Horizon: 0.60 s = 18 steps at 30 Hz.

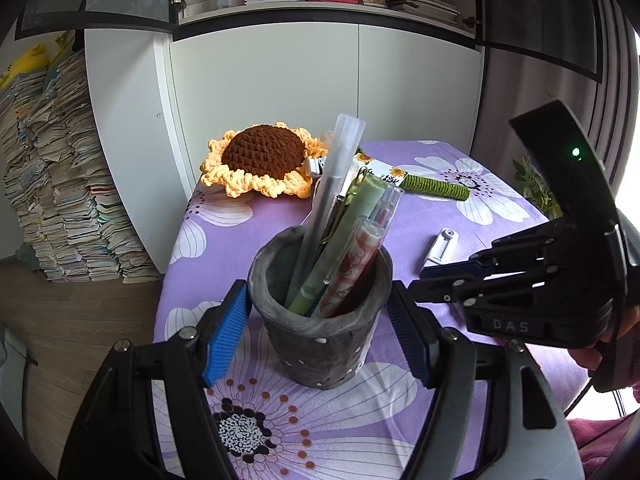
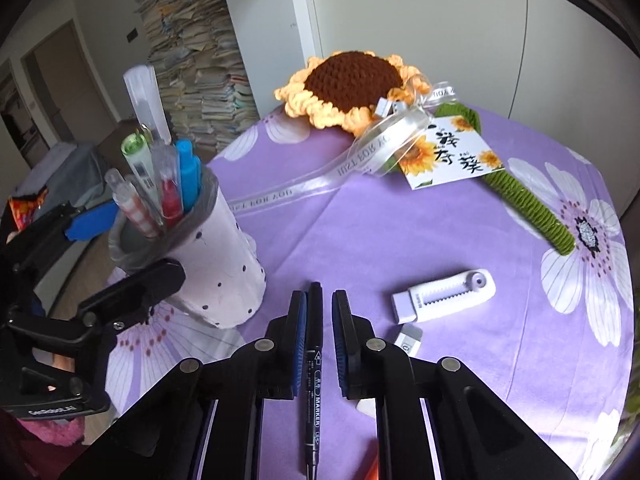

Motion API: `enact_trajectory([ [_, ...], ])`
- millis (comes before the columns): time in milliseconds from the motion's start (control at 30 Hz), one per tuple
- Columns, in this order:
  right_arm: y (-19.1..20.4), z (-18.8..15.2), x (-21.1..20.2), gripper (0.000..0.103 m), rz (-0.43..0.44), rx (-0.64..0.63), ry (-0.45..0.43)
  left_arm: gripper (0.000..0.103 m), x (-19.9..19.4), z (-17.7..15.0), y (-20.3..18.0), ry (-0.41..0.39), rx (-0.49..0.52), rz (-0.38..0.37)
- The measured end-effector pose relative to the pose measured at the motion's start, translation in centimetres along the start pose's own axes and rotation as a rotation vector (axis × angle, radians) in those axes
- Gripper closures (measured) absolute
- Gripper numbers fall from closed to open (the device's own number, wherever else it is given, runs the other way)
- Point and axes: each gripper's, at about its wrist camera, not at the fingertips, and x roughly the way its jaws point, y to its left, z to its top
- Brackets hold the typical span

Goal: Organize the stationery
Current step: 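Grasp the remaining black marker with the right gripper, then lift the black marker and drop it into the held cup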

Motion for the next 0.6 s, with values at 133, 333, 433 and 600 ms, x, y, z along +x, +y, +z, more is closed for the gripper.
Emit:
enact_trajectory([
  [133, -0.1, -0.2, 1.2, 0.089, -0.011, 0.008, 0.030, 0.033, 0.0, 0.0, 0.0, 0.000, 0.003, -0.002],
  [333, 0.6, -0.6, 2.3, 0.089, 0.012, -0.007, 0.074, 0.033, 0.0, 0.0, 0.2, -0.003, 0.000, -0.007],
  [433, 0.5, -0.7, 3.0, 0.088, 0.004, 0.001, 0.101, 0.033, 0.1, 0.1, 0.2, -0.003, 0.000, -0.009],
  [600, 0.9, -0.6, 3.4, 0.088, -0.021, -0.035, 0.100, 0.033, 0.1, 0.1, 0.2, -0.004, -0.001, -0.010],
])
